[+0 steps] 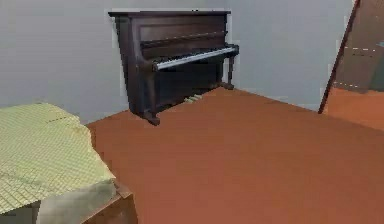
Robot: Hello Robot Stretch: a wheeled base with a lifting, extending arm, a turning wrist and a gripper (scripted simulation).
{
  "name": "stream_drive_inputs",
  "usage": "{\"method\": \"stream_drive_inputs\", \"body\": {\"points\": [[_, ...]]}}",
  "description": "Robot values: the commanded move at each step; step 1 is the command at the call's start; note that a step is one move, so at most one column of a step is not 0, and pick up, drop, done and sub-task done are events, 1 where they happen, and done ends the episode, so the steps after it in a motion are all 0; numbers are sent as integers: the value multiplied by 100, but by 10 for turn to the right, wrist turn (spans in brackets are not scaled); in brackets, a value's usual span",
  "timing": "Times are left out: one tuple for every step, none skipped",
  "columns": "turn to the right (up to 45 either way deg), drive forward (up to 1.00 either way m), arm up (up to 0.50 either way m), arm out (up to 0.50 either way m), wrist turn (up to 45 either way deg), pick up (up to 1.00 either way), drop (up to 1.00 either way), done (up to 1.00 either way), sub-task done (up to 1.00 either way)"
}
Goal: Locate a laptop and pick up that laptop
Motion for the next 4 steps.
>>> {"method": "stream_drive_inputs", "body": {"points": [[-360,0,0,0,0,0,0,0,0],[0,30,0,0,0,0,0,0,0],[-450,0,0,0,0,0,0,0,0],[-390,0,0,0,0,0,0,0,0]]}}
